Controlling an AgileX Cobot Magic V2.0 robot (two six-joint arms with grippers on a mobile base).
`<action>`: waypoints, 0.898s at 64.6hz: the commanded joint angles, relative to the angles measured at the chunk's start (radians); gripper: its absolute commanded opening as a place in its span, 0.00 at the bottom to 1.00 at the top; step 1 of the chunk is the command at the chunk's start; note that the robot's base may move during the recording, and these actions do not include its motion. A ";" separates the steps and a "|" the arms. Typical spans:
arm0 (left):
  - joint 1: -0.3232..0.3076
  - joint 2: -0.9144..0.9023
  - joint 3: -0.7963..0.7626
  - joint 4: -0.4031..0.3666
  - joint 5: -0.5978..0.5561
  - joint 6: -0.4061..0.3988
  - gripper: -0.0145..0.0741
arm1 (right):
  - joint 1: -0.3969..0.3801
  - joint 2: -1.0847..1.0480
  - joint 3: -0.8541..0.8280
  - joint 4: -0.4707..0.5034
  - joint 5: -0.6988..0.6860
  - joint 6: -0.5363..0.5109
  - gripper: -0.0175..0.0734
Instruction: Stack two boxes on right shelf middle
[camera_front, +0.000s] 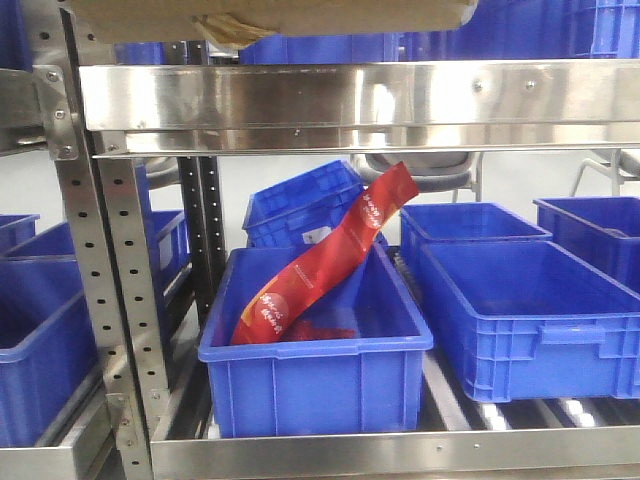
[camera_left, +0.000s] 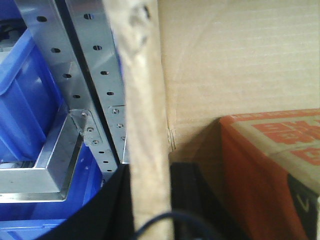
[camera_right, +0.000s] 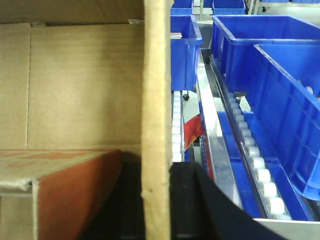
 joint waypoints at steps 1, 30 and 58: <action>0.006 -0.006 -0.004 0.019 -0.042 0.001 0.04 | -0.002 -0.013 -0.012 -0.018 -0.098 0.004 0.02; 0.006 -0.006 -0.004 0.019 -0.042 0.001 0.04 | -0.002 -0.013 -0.012 -0.018 -0.112 0.004 0.02; 0.006 -0.006 -0.004 0.019 -0.042 0.001 0.04 | -0.002 -0.013 -0.012 -0.018 -0.112 0.004 0.02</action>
